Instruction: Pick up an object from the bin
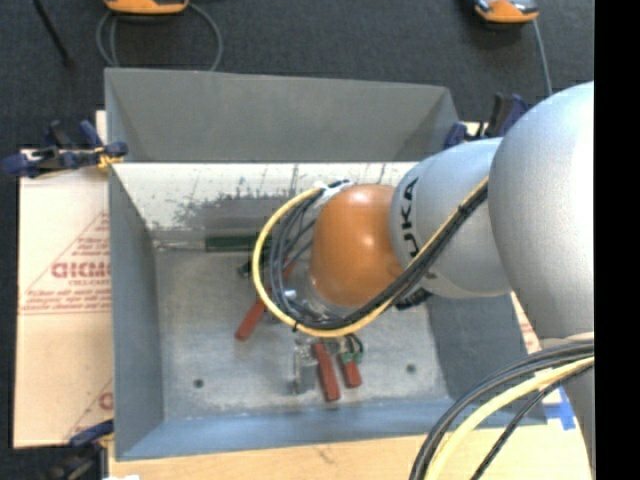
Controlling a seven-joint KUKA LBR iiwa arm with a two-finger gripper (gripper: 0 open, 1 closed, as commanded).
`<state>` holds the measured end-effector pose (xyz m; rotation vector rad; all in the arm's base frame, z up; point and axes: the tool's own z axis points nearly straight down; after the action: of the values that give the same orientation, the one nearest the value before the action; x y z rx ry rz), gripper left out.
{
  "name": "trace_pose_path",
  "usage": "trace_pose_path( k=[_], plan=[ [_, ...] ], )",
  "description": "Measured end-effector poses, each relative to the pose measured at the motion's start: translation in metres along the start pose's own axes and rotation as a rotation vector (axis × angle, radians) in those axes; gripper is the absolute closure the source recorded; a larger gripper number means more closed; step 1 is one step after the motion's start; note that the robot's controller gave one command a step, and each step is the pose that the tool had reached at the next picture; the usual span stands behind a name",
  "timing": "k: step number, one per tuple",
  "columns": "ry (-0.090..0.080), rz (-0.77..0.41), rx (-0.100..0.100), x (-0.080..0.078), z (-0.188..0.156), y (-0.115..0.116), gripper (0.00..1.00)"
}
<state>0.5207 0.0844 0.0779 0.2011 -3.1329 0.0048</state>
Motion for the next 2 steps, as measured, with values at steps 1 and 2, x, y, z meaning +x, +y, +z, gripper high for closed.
trace_pose_path(
  k=[1,2],
  plan=[
    [-0.002,0.058,0.0,0.039,0.003,-0.097,0.0],
    [-0.012,0.04,0.002,-0.027,0.007,-0.171,0.0]
  ],
)
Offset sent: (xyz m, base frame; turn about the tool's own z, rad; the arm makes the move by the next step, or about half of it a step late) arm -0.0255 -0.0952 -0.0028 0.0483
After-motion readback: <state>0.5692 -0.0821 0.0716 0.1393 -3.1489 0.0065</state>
